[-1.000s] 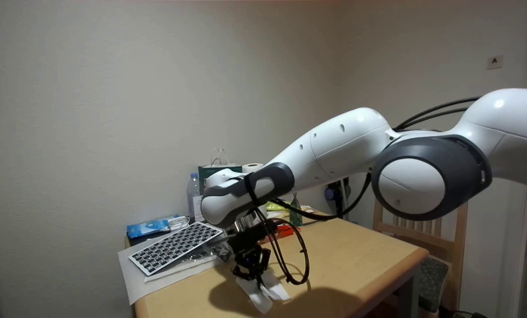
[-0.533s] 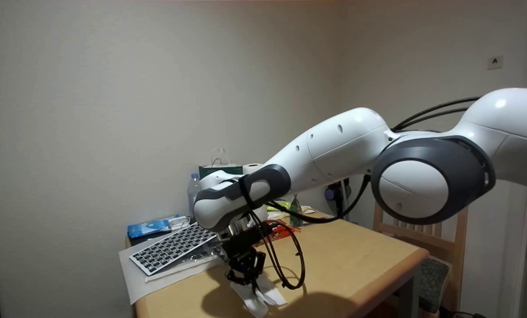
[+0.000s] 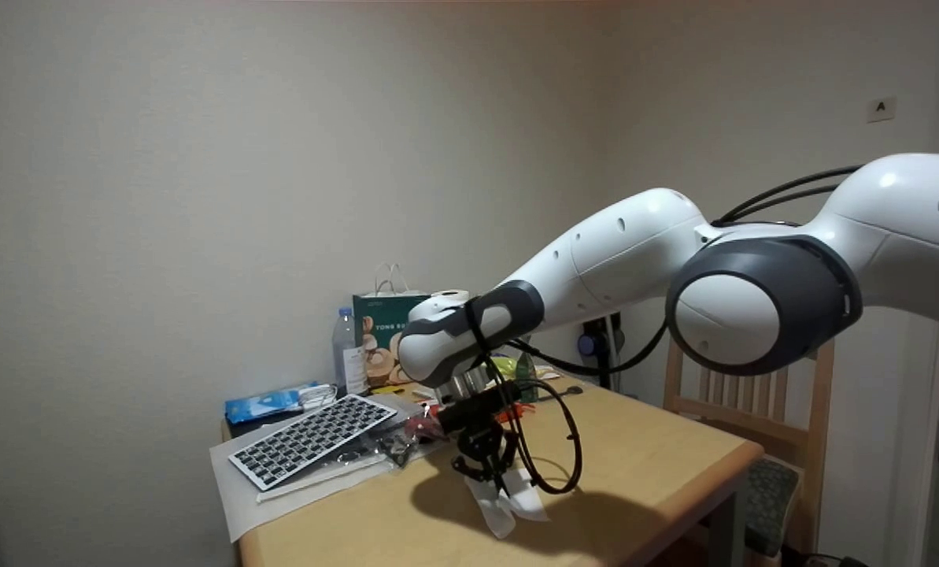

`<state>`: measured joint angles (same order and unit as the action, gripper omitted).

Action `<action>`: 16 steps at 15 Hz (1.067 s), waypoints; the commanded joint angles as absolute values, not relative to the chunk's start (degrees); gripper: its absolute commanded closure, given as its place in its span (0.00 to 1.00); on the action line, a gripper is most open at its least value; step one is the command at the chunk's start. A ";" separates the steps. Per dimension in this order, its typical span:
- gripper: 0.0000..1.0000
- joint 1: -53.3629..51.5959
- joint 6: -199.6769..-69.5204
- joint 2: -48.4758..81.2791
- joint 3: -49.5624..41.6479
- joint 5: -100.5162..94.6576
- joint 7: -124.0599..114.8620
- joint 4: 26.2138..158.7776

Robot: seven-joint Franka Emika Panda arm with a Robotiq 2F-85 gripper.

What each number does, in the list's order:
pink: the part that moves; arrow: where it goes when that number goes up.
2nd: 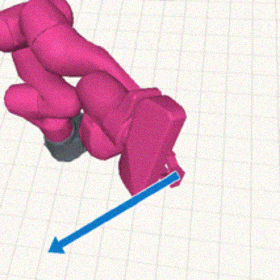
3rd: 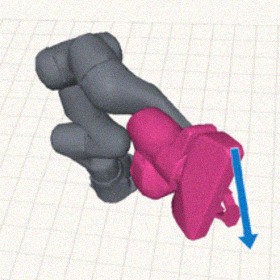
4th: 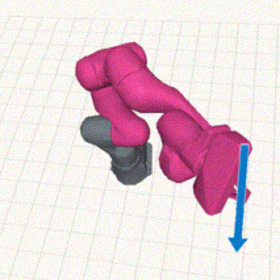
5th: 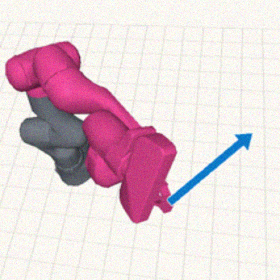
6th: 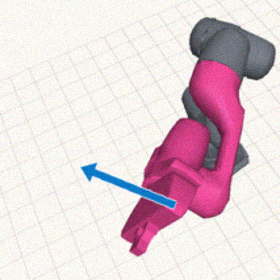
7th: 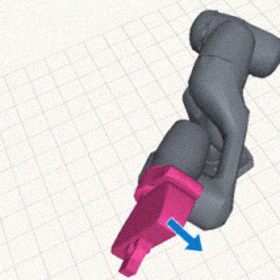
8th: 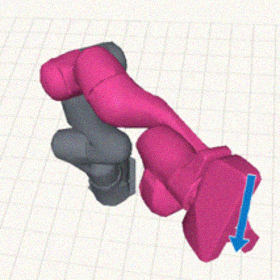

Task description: Wipe the table with the cloth

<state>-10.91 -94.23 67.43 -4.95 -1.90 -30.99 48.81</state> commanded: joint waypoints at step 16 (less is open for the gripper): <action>1.00 -5.68 -92.73 66.44 -5.48 5.16 -34.55 53.76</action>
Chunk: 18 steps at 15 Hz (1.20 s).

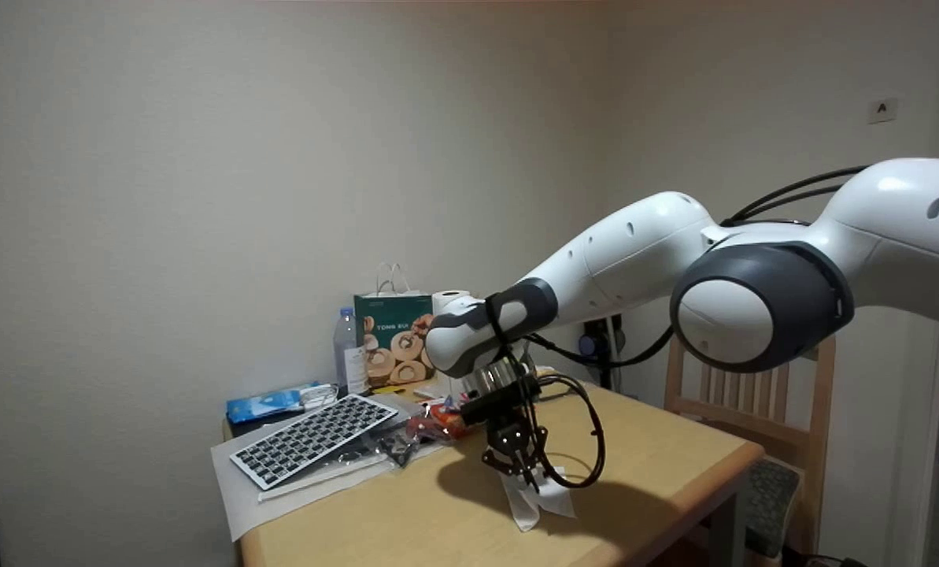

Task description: Wipe the table with the cloth

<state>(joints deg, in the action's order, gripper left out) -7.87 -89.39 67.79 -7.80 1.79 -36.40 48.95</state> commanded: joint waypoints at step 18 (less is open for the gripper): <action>1.00 -5.86 -85.92 67.18 -2.12 6.10 -30.34 54.98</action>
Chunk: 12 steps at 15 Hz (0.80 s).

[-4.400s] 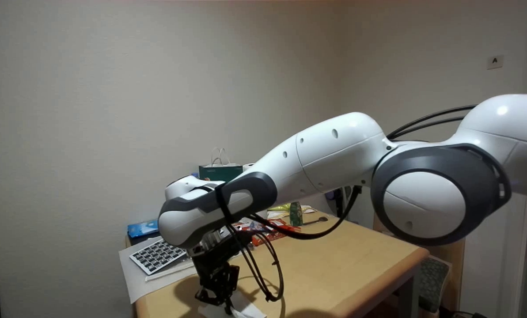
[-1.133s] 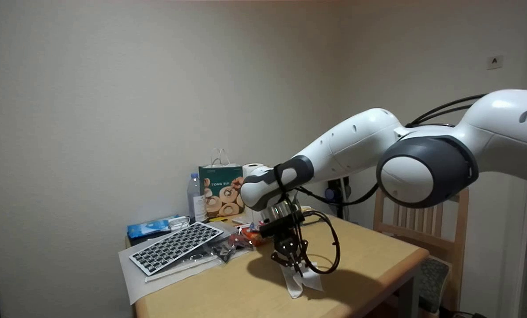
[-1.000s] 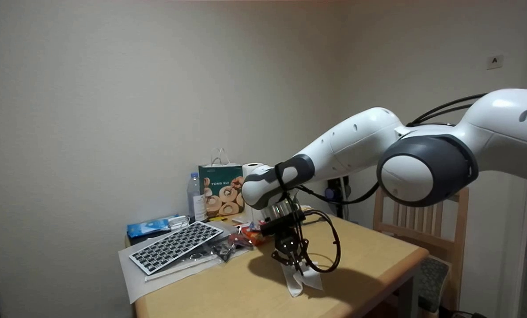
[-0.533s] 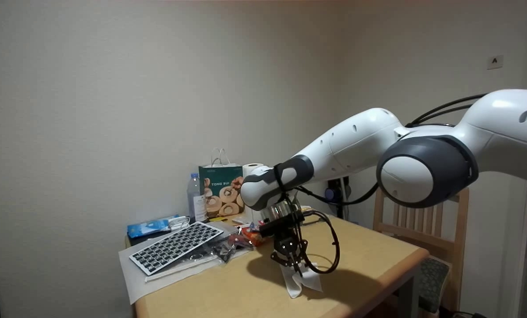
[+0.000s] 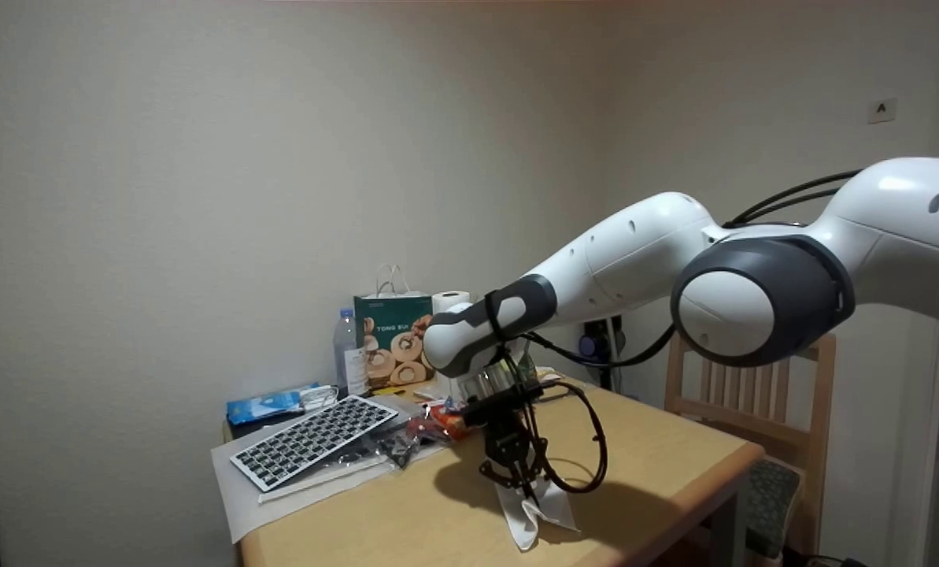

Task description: Wipe the table with the cloth

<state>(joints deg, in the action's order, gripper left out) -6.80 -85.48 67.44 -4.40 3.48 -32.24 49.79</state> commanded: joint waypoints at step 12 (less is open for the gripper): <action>1.00 -9.48 -75.10 72.93 -1.62 3.37 -28.16 43.41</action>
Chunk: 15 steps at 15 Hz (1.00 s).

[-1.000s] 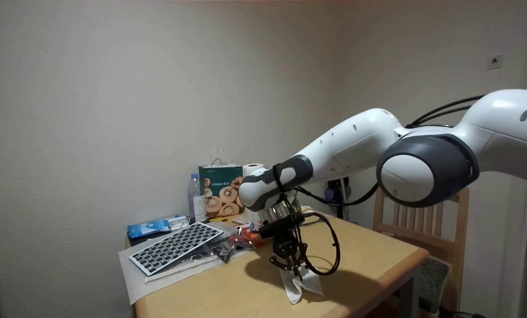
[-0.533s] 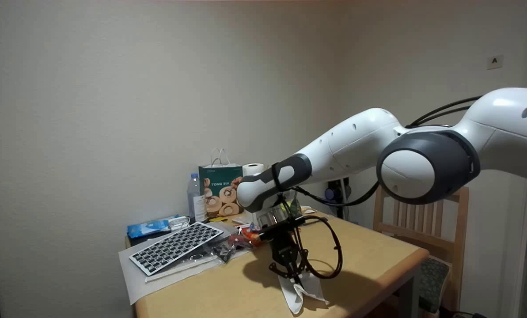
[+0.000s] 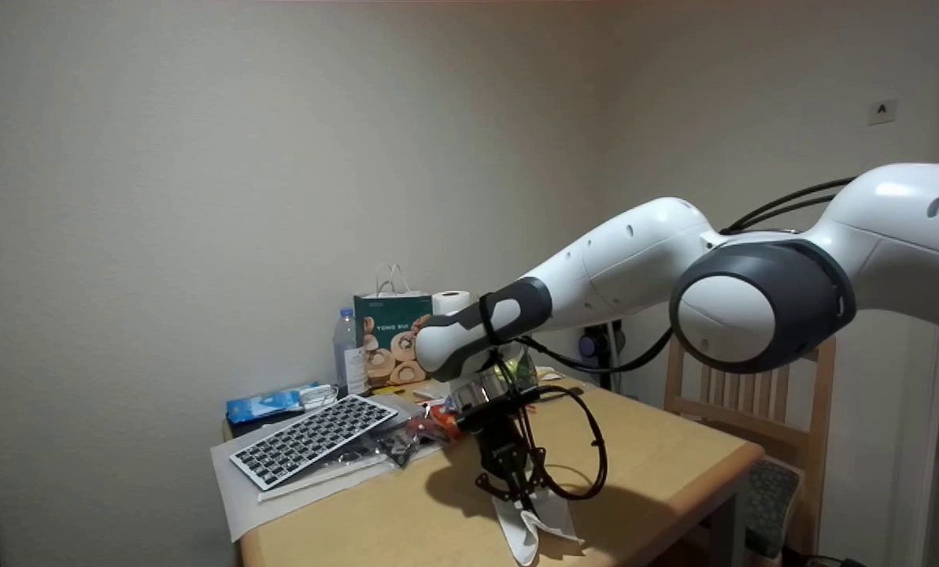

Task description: Wipe the table with the cloth

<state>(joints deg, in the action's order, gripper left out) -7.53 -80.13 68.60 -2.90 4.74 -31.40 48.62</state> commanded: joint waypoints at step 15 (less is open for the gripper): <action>1.00 -18.37 -67.12 76.59 -1.30 -1.68 -20.43 35.41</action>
<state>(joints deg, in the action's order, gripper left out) -15.95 -68.09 75.18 -1.94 0.44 -25.42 38.60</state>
